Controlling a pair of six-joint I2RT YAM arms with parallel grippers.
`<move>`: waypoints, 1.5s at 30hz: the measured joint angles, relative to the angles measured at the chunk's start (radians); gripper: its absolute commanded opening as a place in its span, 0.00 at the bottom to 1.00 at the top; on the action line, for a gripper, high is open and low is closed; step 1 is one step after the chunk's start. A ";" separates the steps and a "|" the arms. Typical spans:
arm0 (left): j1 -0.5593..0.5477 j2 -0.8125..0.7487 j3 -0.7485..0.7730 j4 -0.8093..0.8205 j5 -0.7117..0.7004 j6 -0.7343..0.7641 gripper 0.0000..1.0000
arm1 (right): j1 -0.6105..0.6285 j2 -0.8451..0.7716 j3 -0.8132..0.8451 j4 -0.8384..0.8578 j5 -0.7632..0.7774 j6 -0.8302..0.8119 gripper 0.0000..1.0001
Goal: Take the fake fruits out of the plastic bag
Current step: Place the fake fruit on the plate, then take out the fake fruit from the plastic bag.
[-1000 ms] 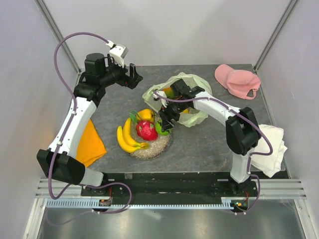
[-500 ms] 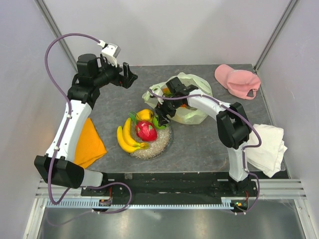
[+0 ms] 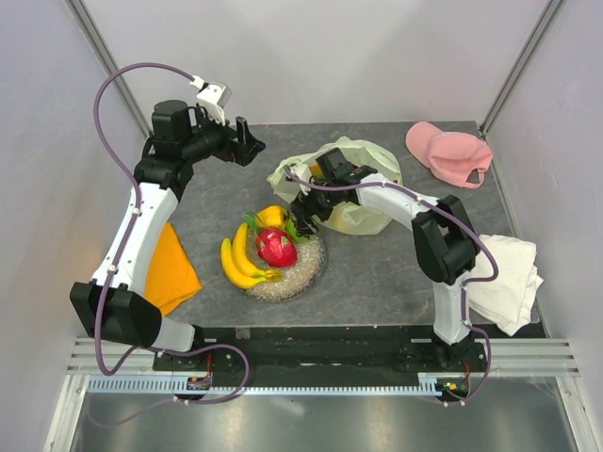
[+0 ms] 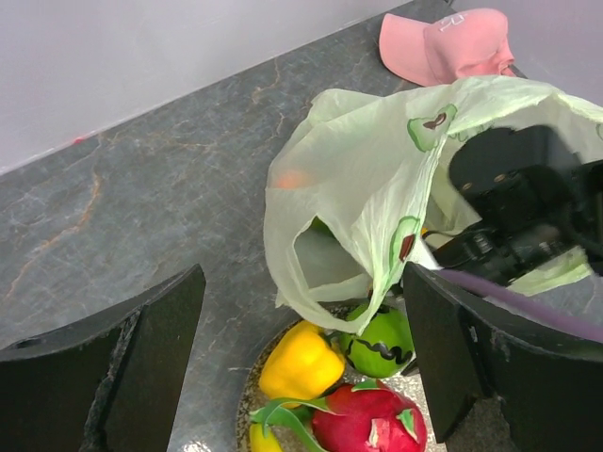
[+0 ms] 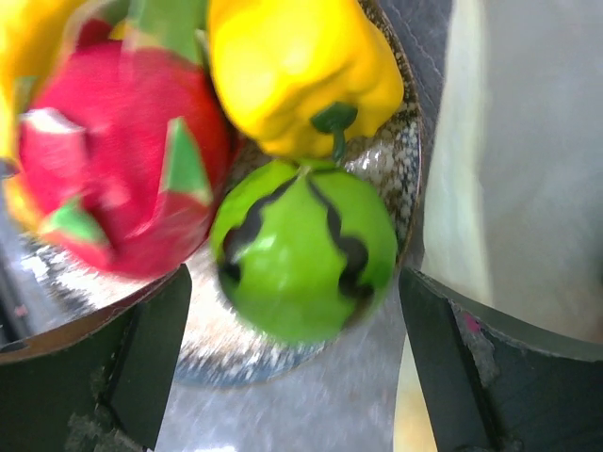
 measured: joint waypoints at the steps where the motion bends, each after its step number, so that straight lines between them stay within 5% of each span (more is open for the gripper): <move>1: 0.000 0.005 0.000 0.005 0.005 -0.007 0.92 | -0.004 -0.020 0.001 -0.015 -0.002 0.004 0.98; 9: 0.000 0.038 0.008 0.024 0.021 -0.029 0.92 | -0.095 -0.268 0.100 -0.145 -0.071 0.037 0.98; 13: 0.000 0.055 0.021 0.027 0.024 -0.036 0.92 | -0.104 -0.332 0.109 -0.144 0.010 0.024 0.85; 19: 0.000 0.058 0.030 0.028 0.028 -0.039 0.92 | -0.116 -0.181 0.129 -0.144 0.204 0.003 0.75; 27: 0.000 0.058 0.030 0.027 0.028 -0.039 0.92 | -0.161 0.049 0.208 -0.164 0.380 0.032 0.91; 41: 0.000 0.035 0.006 0.019 0.028 -0.038 0.92 | -0.193 0.153 0.277 -0.116 0.444 0.179 0.91; 45: 0.000 0.035 0.006 0.019 0.027 -0.038 0.92 | -0.192 0.169 0.267 -0.122 0.445 0.178 0.74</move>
